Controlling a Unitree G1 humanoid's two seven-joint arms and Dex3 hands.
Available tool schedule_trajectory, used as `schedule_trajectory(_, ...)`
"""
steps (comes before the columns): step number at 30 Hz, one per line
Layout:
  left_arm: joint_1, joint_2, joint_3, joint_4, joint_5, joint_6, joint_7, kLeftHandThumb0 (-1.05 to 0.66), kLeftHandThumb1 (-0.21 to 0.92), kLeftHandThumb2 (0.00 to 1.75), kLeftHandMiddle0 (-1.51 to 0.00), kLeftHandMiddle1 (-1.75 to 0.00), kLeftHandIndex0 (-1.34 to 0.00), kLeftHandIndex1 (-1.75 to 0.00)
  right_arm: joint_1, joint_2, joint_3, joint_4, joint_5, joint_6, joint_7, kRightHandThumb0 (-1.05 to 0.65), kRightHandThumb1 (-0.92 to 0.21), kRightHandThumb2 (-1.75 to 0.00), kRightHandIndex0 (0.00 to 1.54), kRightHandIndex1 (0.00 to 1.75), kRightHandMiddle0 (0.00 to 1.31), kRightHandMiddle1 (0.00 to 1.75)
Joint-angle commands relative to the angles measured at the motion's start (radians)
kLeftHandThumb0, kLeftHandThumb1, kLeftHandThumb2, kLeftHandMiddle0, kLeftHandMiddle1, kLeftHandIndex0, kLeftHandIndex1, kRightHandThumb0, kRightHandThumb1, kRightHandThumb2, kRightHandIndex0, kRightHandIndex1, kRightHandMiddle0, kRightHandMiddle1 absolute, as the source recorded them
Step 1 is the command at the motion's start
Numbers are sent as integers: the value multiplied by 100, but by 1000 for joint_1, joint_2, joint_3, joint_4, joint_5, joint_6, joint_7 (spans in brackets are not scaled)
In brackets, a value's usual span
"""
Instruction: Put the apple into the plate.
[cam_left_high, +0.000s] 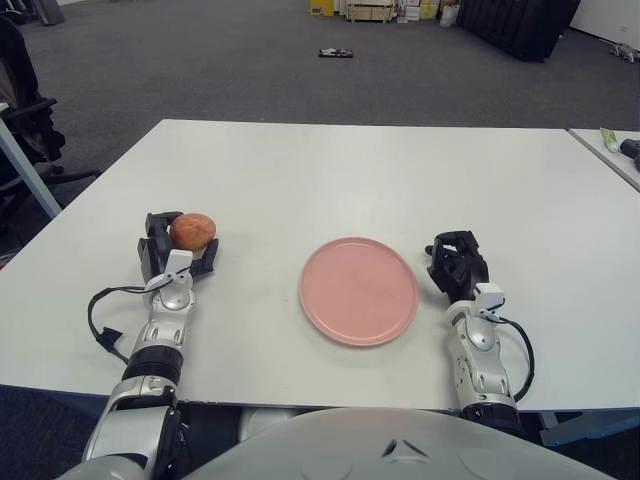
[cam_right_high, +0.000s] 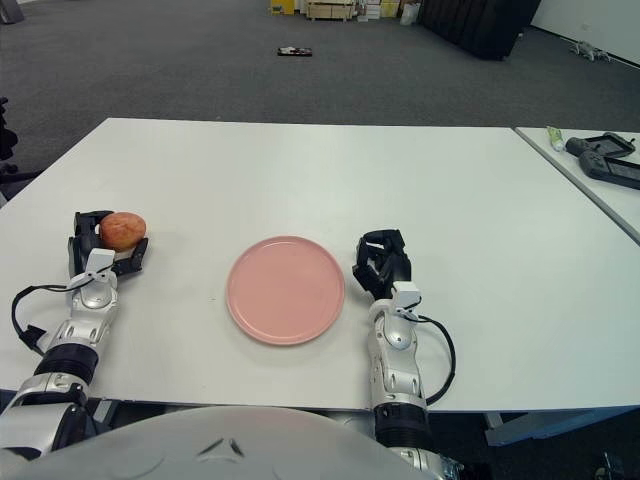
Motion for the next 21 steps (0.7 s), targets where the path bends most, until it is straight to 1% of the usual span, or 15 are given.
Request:
schedule_trajectory(1,26,-28,-9,-23,-16,14,-36,-48,29,135,-128,-175,-63,-175,23,9,-11,43,17,33,-3,-36,-77,-74,50,134,28,175)
schedule_trajectory(4,43,-35,-9,-77,-21,30,-48,-48,29,135,-128,-175,-63,-175,22,10,-11,46,19,30,-3,-37,-77,-75,50,134,28,175)
schedule_trajectory(8,95,-62,-25,-249,-13,87,-64,-48,28,136,-128,-175,-63,-175,22,10,-10,49,19,27,-3,-37,-76,-76,50,134,29,175)
schedule_trajectory(13,115,-77,-41,-329,4,110,-84,-48,28,136,-129,-175,-63,-175,19,10,-9,54,15,28,-7,-37,-75,-77,51,135,29,175)
schedule_trajectory(15,118,-106,-89,-452,66,174,-74,-48,28,136,-129,-175,-63,-175,16,11,-8,56,14,35,-10,-37,-75,-77,51,135,29,175)
schedule_trajectory(16,122,-105,-103,-486,87,183,-79,-48,28,136,-129,-175,-63,-175,15,9,-9,57,13,38,-10,-37,-75,-77,51,135,29,175)
schedule_trajectory(21,145,-103,-131,-583,121,219,-113,-48,29,135,-129,-175,-63,-175,10,4,-9,74,11,31,-5,-37,-75,-77,51,135,29,175)
